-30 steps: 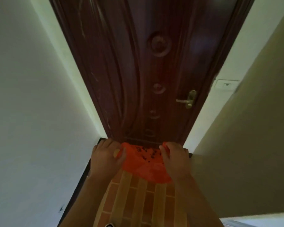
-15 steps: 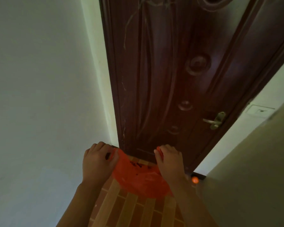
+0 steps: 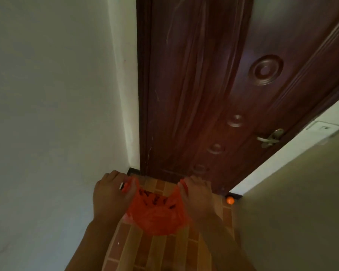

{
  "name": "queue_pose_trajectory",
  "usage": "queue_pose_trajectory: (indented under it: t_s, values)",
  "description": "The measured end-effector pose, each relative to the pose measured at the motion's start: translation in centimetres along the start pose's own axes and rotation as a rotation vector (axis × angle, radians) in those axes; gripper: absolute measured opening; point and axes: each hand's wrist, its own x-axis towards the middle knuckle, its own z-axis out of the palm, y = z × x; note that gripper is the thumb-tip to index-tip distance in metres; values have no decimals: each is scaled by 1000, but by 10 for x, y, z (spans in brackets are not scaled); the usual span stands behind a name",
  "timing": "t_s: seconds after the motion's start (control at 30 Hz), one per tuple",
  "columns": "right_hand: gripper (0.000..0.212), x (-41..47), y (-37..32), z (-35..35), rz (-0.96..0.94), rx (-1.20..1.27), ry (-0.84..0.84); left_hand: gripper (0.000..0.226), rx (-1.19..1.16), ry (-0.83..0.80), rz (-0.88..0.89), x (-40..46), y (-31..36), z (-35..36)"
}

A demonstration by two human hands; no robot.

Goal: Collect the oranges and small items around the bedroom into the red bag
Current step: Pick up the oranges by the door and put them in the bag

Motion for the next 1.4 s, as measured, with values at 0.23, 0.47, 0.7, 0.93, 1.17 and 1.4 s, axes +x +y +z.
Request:
queue_pose_trajectory:
  t_s: [0.23, 0.47, 0.7, 0.93, 1.17, 1.4]
  values:
    - [27, 28, 8, 32, 2, -11, 5, 27, 13, -80, -69, 10, -27, 30]
    - [39, 75, 42, 107, -24, 27, -195, 22, 83, -181, -167, 25, -57, 91]
    - [27, 107, 78, 217, -69, 97, -247, 21, 110, -282, -313, 17, -115, 180]
    - [26, 95, 108, 324, -117, 77, -290, 21, 80, -331, -343, -13, -180, 276]
    - [26, 58, 147, 440, -103, 78, -253, 15, 5, -289, -286, -66, -250, 371]
    - [22, 41, 175, 542, -115, 145, -196, 8, -25, -244, -258, -91, -317, 439]
